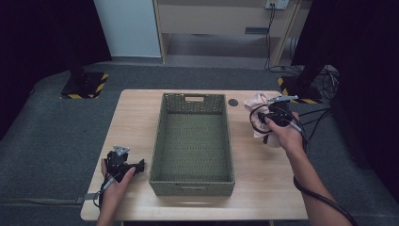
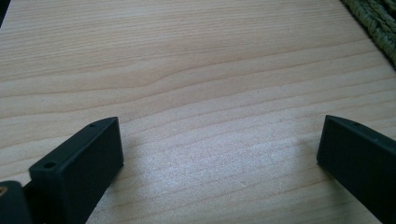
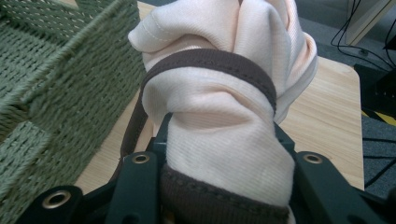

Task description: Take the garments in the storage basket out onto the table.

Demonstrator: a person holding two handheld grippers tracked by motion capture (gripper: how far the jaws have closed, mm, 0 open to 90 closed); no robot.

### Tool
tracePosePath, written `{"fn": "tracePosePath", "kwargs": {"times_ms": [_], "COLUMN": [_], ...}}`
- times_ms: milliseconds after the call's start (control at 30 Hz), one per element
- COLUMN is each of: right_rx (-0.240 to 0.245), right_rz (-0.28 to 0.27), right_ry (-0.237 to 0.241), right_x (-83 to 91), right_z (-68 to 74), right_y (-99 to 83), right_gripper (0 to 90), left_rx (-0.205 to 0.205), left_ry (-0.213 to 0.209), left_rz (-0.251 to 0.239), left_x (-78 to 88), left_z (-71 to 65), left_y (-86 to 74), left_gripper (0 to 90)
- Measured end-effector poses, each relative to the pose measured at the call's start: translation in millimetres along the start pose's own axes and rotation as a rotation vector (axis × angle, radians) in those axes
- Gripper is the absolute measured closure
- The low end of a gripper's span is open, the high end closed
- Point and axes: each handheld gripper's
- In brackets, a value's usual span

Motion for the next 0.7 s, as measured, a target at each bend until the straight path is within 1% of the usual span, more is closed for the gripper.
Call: {"fn": "tracePosePath", "kwargs": {"times_ms": [267, 700], "right_rx": [-0.009, -0.016], "right_rz": [0.015, 0.037], "right_ry": [-0.003, -0.008], "right_x": [-14.1, -28.1], "right_z": [-1.9, -2.1], "right_y": [-8.6, -17.7], "right_gripper": [59.4, 59.3], "left_rx": [0.0, 0.0], "left_ry": [0.0, 0.0], "left_rz": [0.0, 0.0], "left_x": [0.0, 0.0], "left_z": [0.0, 0.0], "left_y": [0.0, 0.0], "left_gripper": [0.0, 0.0]}}
Point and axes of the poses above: each handheld gripper's, and its own axes: x roughly backward along the jaws, y roughly out of its top, z roughly to its left, and after that the axes turned 15 degrees about -x, right-handed
